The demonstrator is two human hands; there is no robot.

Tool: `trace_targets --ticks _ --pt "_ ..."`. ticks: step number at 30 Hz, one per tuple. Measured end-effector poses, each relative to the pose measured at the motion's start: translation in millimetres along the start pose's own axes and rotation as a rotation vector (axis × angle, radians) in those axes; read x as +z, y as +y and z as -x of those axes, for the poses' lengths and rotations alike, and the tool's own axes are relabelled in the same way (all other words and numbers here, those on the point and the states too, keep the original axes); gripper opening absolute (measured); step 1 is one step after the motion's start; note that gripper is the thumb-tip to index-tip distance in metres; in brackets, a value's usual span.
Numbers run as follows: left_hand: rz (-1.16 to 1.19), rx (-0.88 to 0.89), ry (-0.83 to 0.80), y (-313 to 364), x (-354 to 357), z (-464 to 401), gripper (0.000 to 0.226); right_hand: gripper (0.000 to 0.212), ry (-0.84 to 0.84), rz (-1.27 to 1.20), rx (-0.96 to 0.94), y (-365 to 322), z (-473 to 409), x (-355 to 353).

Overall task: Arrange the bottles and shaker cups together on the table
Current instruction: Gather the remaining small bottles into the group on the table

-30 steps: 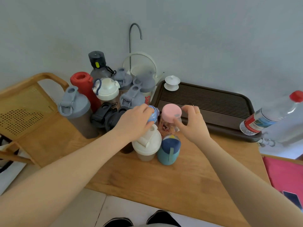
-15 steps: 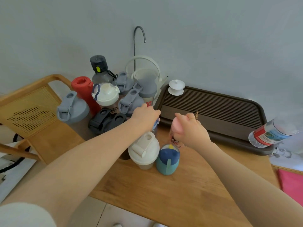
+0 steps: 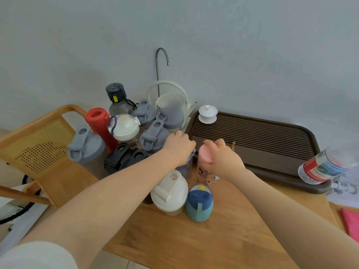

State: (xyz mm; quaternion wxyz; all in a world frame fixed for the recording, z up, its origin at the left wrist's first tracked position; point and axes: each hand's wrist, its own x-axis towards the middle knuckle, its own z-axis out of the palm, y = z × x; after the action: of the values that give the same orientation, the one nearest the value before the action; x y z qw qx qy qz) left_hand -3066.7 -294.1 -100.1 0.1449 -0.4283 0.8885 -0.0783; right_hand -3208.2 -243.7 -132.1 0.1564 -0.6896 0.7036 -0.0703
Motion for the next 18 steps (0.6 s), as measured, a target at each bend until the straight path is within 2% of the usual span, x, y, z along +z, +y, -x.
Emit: trace_targets --ticks 5,8,9,11,14,16,18 --pt "0.067 0.006 -0.024 -9 7 0 0.061 0.077 0.011 0.006 0.008 -1 8 9" --pt "0.166 0.017 0.034 -13 8 9 0.069 0.089 -0.004 -0.048 0.061 2 12 6" --pt "0.194 0.031 0.064 -14 8 15 0.068 0.089 0.039 -0.052 0.068 3 16 3" --pt "0.257 0.075 0.12 -17 8 33 0.066 0.08 0.239 -0.095 0.039 3 30 0" --pt "0.324 0.188 0.216 -16 17 72 0.066 0.054 0.538 -0.21 -0.098 5 65 7" --pt "0.29 0.228 0.199 -12 28 96 0.077 0.043 0.531 -0.257 -0.162 5 88 21" --pt "0.207 0.248 0.059 -8 40 114 0.089 0.037 0.419 -0.225 -0.216 1 105 39"
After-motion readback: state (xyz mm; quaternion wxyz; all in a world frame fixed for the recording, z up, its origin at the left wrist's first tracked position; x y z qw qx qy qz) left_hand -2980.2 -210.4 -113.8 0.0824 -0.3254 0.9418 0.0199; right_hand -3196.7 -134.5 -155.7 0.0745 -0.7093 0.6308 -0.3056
